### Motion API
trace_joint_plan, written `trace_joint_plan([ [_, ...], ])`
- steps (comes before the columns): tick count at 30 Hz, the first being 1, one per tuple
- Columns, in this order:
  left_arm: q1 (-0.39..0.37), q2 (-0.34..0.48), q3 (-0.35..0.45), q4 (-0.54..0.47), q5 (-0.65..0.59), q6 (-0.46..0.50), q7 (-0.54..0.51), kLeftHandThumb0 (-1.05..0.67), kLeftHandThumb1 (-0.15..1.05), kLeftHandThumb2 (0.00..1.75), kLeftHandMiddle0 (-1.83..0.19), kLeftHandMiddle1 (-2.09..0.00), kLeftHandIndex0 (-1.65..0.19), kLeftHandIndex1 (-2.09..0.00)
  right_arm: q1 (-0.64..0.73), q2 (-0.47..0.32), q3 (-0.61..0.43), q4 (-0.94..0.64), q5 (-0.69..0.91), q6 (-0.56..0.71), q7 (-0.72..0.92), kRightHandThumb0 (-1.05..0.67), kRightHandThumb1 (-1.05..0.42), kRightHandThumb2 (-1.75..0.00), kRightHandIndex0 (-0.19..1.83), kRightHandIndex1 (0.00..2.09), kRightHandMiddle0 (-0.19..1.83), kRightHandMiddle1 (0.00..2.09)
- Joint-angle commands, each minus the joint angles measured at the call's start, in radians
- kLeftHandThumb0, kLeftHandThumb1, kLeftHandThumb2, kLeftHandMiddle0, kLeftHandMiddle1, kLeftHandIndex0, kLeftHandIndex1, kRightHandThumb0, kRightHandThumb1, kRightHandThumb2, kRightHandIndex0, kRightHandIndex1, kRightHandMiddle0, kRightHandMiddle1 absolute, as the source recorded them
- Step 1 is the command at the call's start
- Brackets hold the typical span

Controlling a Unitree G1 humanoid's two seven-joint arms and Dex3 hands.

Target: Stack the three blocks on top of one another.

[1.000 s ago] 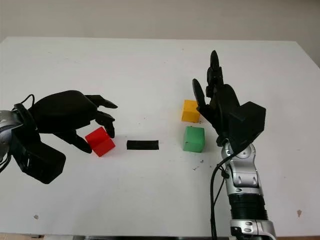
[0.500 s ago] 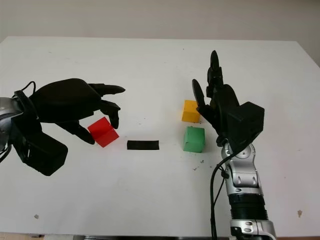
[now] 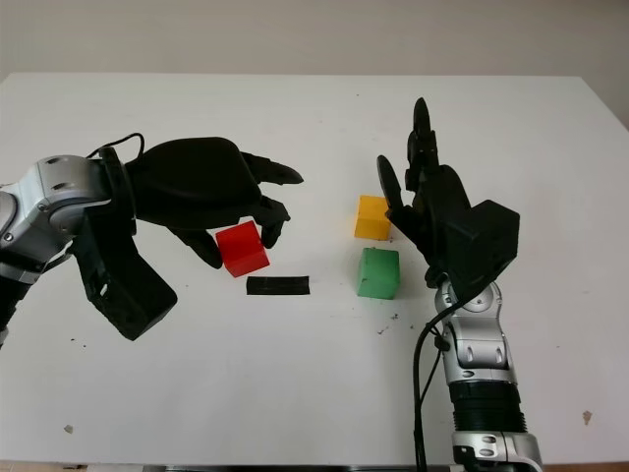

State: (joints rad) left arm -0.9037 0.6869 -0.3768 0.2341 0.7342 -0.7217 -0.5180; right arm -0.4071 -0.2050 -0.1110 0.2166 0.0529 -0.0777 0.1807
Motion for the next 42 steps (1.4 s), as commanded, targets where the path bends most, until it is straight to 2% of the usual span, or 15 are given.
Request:
trace_joint_plan([
  [1,-0.041,-0.015,-0.024,0.040,0.024,-0.036,0.035,-0.33,0.86,0.05,-0.30,-0.06,-0.59,-1.07,-0.005,0.002,0.000,-0.007,0.006,-0.013,-0.003,-0.75,-1.05,-0.52,-0.19,0.00,-0.19,0.00],
  [12,-0.098,-0.064,-0.078,0.190,0.048,-0.116,0.071,-0.42,0.88,0.06,-0.25,-0.04,-0.56,-1.14,-0.003,0.005,0.005,-0.002,0.004,-0.014,-0.008,-0.74,-1.05,-0.52,-0.19,0.00,-0.19,0.00],
  [16,-0.111,-0.082,-0.094,0.233,0.071,-0.151,0.120,-0.49,0.92,0.06,-0.20,-0.04,-0.51,-1.27,-0.002,0.004,0.007,-0.006,0.001,-0.009,-0.010,-0.73,-1.05,-0.51,-0.19,0.00,-0.19,0.00],
  [22,-0.130,-0.107,-0.114,0.287,0.089,-0.186,0.168,-0.47,0.92,0.05,-0.18,-0.05,-0.49,-1.29,0.003,-0.001,0.007,-0.006,-0.003,-0.016,-0.009,-0.73,-1.05,-0.51,-0.19,0.00,-0.19,0.01],
  [27,-0.143,-0.117,-0.127,0.316,0.104,-0.210,0.207,-0.42,0.94,0.06,-0.17,-0.05,-0.46,-1.30,0.005,0.004,0.004,-0.015,0.008,0.001,-0.008,-0.74,-1.05,-0.50,-0.19,0.00,-0.19,0.00],
  [33,-0.155,-0.134,-0.138,0.344,0.079,-0.217,0.187,-0.40,0.96,0.06,-0.15,-0.05,-0.40,-1.38,0.007,0.000,0.011,-0.020,-0.006,0.002,-0.014,-0.75,-1.05,-0.51,-0.19,0.00,-0.19,0.01],
  [42,-0.153,-0.135,-0.150,0.361,0.136,-0.233,0.259,-0.41,0.95,0.05,-0.17,-0.06,-0.43,-1.26,0.010,0.001,0.010,-0.029,-0.005,0.010,-0.017,-0.74,-1.05,-0.51,-0.19,0.00,-0.19,0.01],
])
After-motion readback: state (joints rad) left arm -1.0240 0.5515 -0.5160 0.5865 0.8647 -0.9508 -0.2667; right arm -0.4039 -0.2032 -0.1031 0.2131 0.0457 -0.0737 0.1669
